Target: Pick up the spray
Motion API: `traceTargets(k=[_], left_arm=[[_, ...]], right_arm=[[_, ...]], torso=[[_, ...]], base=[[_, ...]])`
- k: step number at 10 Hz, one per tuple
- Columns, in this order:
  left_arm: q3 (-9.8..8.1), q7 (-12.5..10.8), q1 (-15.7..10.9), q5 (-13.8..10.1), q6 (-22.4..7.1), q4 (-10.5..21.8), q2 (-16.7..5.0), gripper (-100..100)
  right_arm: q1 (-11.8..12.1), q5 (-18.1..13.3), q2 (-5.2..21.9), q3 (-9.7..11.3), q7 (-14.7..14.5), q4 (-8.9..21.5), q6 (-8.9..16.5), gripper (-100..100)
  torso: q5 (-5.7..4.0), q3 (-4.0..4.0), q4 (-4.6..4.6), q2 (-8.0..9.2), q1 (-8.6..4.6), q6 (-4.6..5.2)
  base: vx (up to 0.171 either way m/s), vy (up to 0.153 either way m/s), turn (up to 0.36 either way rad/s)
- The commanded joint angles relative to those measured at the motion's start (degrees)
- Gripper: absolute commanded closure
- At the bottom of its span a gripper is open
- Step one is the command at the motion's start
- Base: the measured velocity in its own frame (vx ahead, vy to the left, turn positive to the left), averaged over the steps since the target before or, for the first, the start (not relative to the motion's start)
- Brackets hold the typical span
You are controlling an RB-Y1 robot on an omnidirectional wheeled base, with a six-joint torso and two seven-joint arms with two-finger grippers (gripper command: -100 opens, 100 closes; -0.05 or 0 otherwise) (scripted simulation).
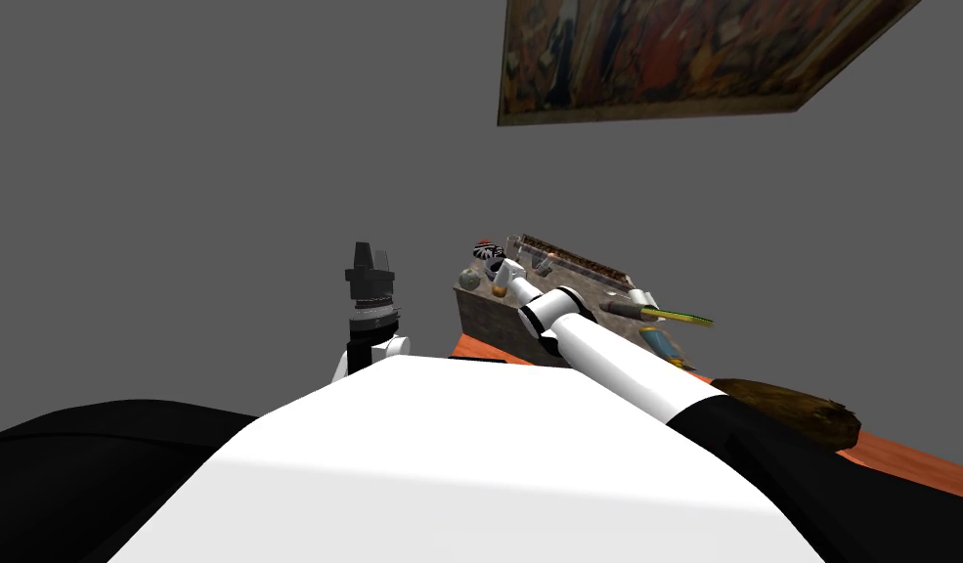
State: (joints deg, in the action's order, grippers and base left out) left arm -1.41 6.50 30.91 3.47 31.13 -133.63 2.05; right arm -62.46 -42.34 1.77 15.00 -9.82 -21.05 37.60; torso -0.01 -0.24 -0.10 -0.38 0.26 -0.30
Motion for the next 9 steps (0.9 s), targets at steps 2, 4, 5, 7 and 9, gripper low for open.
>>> traceTargets(k=[2, 4, 5, 7, 9], left_arm=[[0.0, 0.0, 0.0, 0.0, 0.0, 0.0, 0.0, 0], [0.0, 0.0, 0.0, 0.0, 0.0, 0.0, 0.0, 0], [0.0, 0.0, 0.0, 0.0, 0.0, 0.0, 0.0, 0], [0.0, 0.0, 0.0, 0.0, 0.0, 0.0, 0.0, 0], [0.0, 0.0, 0.0, 0.0, 0.0, 0.0, 0.0, 0]], right_arm=[[0.1, 0.0, 0.1, 0.0, 0.0, 0.1, 0.1, 100], [0.1, 0.0, 0.2, 0.0, -0.1, 0.1, 0.2, 100], [0.1, 0.0, 0.2, 0.0, -0.1, 0.1, 0.2, 100], [-1.1, -0.4, -1.4, 0.1, 0.7, 0.6, 1.2, 100], [-1.4, -0.5, -2.1, 0.1, 0.7, 1.1, 2.1, 100]], torso=[[-0.02, 0.0, 0.01, -0.01, 0.06, -0.17], [0.0, -0.06, 0.0, -0.11, 0.21, -0.23], [0.0, -0.07, 0.0, -0.13, 0.22, -0.23], [0.0, -0.07, 0.0, -0.14, 0.22, -0.23], [-0.01, 0.08, 0.07, 0.12, 0.15, -0.28]], base=[[-0.002, -0.006, -0.031], [-0.001, -0.001, 0.008], [0.0, 0.0, 0.0], [-0.02, -0.014, 0.018], [-0.06, -0.046, 0.044]])
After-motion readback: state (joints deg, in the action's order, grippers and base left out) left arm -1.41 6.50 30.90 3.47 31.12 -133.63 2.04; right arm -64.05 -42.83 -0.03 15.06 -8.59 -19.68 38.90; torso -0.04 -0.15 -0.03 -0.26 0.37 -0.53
